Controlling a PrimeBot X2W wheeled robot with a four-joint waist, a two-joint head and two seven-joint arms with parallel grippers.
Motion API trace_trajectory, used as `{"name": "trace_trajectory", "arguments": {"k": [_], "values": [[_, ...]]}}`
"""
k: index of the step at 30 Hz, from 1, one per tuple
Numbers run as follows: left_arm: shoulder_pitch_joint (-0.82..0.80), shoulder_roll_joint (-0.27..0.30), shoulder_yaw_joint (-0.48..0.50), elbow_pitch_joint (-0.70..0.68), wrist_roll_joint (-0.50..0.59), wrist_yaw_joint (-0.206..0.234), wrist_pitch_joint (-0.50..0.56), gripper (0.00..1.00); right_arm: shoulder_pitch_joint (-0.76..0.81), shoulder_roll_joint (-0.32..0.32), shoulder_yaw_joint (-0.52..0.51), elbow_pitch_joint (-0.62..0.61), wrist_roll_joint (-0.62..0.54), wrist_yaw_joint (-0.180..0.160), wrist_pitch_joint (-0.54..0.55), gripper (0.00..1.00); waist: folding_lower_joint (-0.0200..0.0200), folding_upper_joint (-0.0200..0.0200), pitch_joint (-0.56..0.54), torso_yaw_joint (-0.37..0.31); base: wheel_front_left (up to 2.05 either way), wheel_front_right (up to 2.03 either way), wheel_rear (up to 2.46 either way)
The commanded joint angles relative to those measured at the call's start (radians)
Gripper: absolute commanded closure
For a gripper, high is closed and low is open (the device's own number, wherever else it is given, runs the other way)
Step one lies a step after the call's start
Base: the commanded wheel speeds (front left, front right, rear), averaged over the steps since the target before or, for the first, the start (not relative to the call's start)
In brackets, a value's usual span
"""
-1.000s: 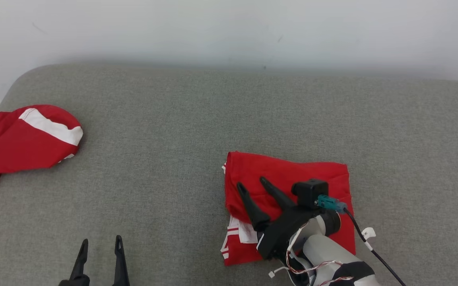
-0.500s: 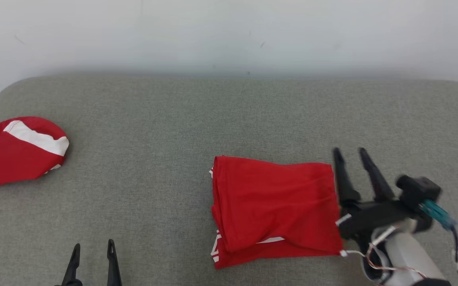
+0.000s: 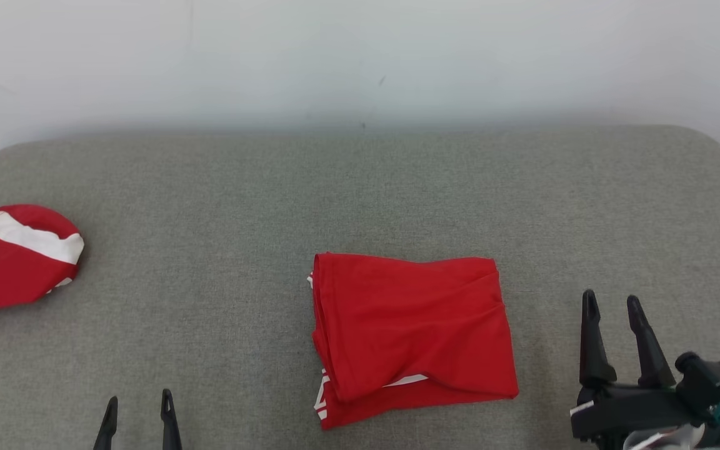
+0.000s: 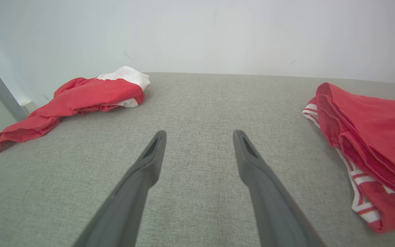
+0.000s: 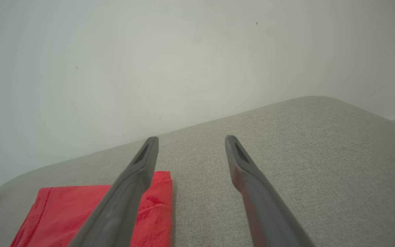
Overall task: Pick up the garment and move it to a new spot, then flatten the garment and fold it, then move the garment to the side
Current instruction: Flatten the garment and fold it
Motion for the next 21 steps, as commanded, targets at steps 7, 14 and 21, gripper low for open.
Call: {"name": "trace_trajectory", "arguments": {"k": [7, 14, 21], "values": [[0.04, -0.001, -0.005, -0.007, 0.018, -0.008, -0.003, 0.0, 0.103, 0.017, 0.051, -0.025, -0.065, 0.001, 0.0, 0.0, 0.0, -0.0001, -0.042, -0.032, 0.0, 0.0, 0.0], [0.05, -0.001, -0.034, -0.001, 0.061, -0.029, -0.003, 0.0, 0.155, 0.02, 0.096, -0.012, -0.126, 0.001, 0.0, 0.0, 0.0, -0.0001, -0.061, -0.031, 0.0, 0.0, 0.0], [0.055, 0.002, -0.056, 0.001, 0.093, -0.039, -0.003, 0.0, 0.17, 0.021, 0.101, 0.001, -0.123, 0.001, 0.0, 0.0, 0.0, -0.0001, -0.066, -0.032, 0.0, 0.0, 0.0]]}}
